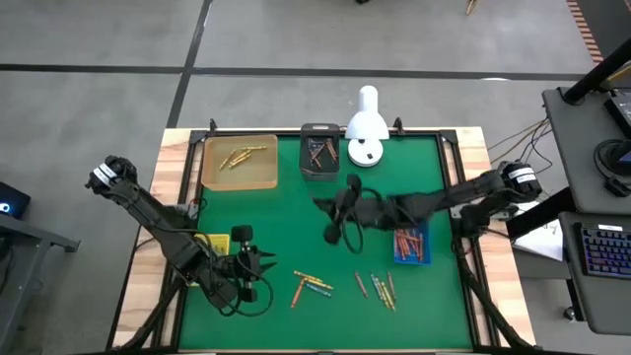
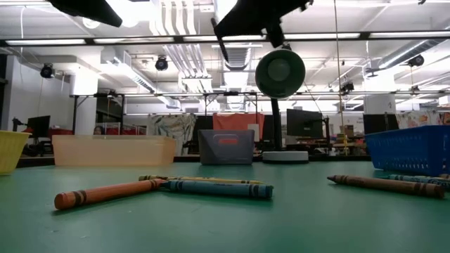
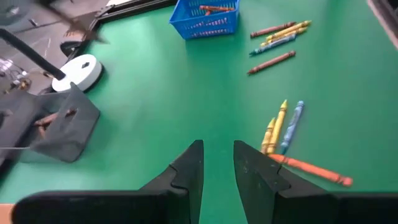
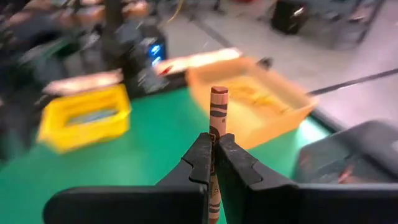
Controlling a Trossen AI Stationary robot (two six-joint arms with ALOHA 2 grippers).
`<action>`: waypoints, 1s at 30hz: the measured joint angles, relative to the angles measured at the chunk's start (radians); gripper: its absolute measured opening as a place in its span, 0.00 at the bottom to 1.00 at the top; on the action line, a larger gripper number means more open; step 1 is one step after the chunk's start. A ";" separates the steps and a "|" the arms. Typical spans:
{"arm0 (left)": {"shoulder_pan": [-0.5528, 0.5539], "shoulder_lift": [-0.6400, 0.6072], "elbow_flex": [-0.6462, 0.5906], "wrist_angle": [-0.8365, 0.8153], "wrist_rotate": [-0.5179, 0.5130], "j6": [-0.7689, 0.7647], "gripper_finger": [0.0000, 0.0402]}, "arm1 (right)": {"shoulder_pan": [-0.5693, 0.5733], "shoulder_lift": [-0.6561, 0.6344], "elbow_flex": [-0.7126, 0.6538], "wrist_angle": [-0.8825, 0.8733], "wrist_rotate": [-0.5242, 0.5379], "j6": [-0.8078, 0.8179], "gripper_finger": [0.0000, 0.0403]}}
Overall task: Sort crayons
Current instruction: Put the brown crayon into the black bin
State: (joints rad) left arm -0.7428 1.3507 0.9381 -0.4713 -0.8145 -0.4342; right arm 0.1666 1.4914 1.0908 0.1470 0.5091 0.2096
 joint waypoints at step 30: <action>0.329 -0.462 -0.452 0.566 0.173 0.433 0.18 | -0.345 0.237 -0.001 0.343 0.008 -0.154 0.02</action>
State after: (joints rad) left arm -0.4142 0.8887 0.4863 0.0950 -0.6412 -0.0015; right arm -0.1786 1.7285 1.0902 0.4899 0.5168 0.0557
